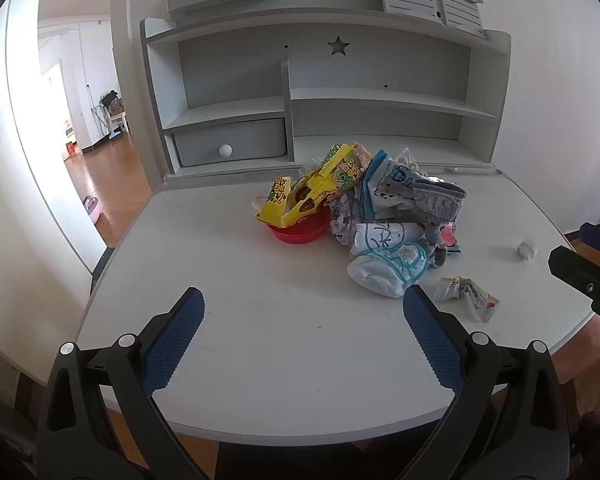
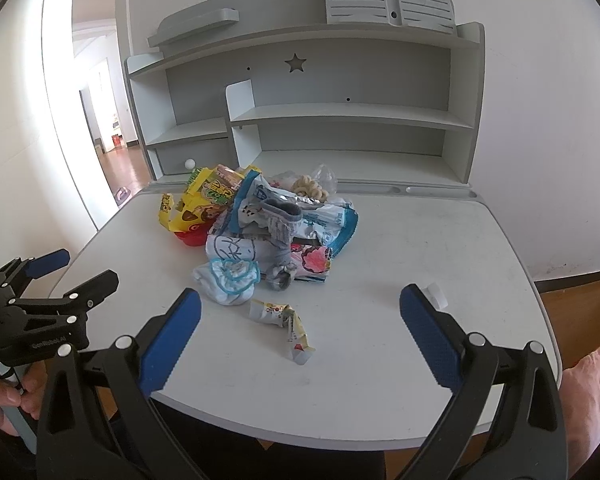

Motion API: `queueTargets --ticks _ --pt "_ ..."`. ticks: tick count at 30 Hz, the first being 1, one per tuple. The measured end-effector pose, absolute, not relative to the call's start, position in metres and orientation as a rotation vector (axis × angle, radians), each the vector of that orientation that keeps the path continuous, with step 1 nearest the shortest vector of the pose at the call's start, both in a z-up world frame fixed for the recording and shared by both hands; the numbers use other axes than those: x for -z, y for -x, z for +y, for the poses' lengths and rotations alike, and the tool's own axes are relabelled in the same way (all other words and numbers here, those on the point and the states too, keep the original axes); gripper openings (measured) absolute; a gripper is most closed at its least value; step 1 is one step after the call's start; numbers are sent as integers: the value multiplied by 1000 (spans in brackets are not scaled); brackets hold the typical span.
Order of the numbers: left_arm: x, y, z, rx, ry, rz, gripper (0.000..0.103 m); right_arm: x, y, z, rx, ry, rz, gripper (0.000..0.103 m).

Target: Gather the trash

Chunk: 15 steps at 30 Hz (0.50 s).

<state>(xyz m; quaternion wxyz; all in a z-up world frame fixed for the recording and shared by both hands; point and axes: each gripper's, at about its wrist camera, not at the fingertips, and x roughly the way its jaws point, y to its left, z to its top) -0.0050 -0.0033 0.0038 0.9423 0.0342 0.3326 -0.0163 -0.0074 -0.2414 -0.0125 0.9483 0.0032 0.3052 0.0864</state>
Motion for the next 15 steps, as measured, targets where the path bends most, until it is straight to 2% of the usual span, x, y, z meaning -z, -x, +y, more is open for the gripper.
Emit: queueTargets --ticks 15 --pt "-3 5 -3 35 -67 680 97 12 8 -241 -175 -9 619 96"
